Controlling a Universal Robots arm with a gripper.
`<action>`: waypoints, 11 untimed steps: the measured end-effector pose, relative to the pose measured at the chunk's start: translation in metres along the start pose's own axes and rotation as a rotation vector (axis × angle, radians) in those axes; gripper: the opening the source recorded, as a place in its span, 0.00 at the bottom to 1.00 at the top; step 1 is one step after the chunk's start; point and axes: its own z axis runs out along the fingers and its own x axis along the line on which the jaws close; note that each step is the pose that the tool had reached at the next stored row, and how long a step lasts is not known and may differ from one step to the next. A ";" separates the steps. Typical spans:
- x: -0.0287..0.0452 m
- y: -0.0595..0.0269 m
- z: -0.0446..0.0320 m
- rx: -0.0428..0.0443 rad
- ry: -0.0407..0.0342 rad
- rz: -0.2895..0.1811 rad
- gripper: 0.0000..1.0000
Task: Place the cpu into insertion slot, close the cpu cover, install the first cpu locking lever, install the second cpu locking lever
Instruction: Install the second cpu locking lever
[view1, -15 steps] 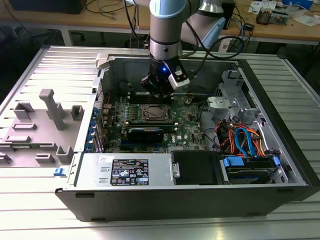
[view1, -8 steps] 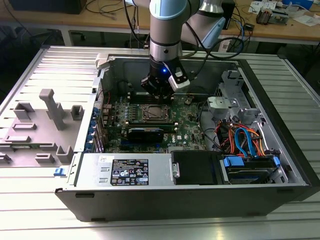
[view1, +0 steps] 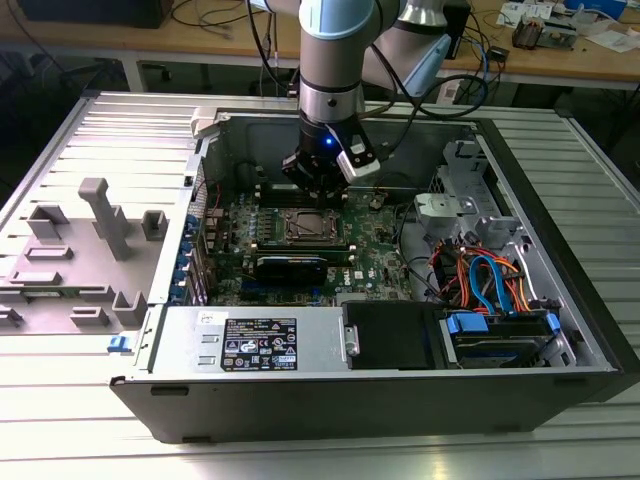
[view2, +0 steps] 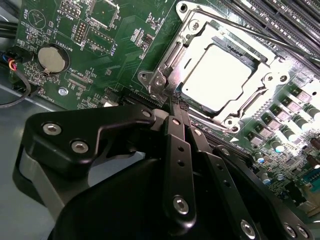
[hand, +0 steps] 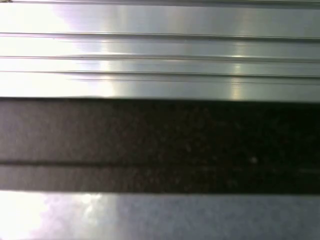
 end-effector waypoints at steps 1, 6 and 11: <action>0.0000 0.0000 0.0000 0.0000 0.0000 0.000 0.11; 0.0000 -0.0006 0.0000 0.0001 0.0000 0.000 0.11; 0.0001 -0.0058 -0.0001 0.0002 0.0000 0.000 0.11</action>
